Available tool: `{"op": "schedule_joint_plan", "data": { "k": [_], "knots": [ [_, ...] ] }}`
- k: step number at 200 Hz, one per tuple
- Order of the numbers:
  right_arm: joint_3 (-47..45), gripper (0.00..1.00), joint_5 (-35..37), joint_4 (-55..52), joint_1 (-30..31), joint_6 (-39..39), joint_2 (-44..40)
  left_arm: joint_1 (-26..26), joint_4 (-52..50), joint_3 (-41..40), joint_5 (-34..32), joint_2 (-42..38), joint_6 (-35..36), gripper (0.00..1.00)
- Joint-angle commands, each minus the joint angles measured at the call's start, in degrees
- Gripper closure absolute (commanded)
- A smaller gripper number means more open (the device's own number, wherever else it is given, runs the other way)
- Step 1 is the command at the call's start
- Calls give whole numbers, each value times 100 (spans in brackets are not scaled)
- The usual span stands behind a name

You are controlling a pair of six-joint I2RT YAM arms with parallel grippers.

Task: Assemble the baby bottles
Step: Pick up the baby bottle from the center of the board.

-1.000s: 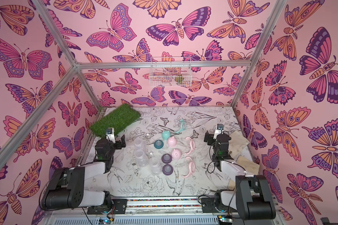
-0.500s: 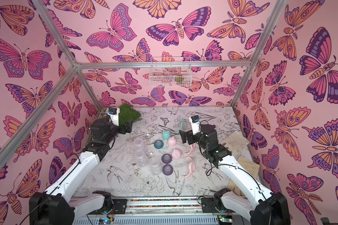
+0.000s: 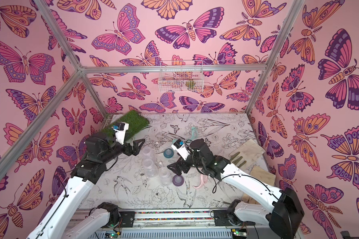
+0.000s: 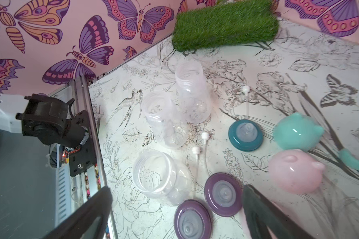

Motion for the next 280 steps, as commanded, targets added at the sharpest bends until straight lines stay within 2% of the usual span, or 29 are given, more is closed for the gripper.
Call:
{"op": "schedule_joint_plan", "data": {
  "k": [1, 49, 103, 147, 201, 280],
  "knots": [
    [157, 1, -159, 128, 185, -59, 265, -24, -344, -98, 256, -95, -33, 0],
    [267, 1, -98, 362, 450, -146, 934, -37, -338, -59, 693, 26, -17, 0],
    [329, 1, 52, 532, 705, -231, 1405, -50, -329, -72, 623, 20, 0, 0],
    [215, 0, 358, 799, 783, -209, 1593, -58, -329, -73, 637, 25, 1, 0],
    [162, 6, 487, 879, 835, -232, 1754, -85, -323, -89, 585, -4, 26, 0],
    [62, 7, 743, 771, 994, -313, 1842, -119, -331, -106, 548, -9, 40, 0]
  ]
}}
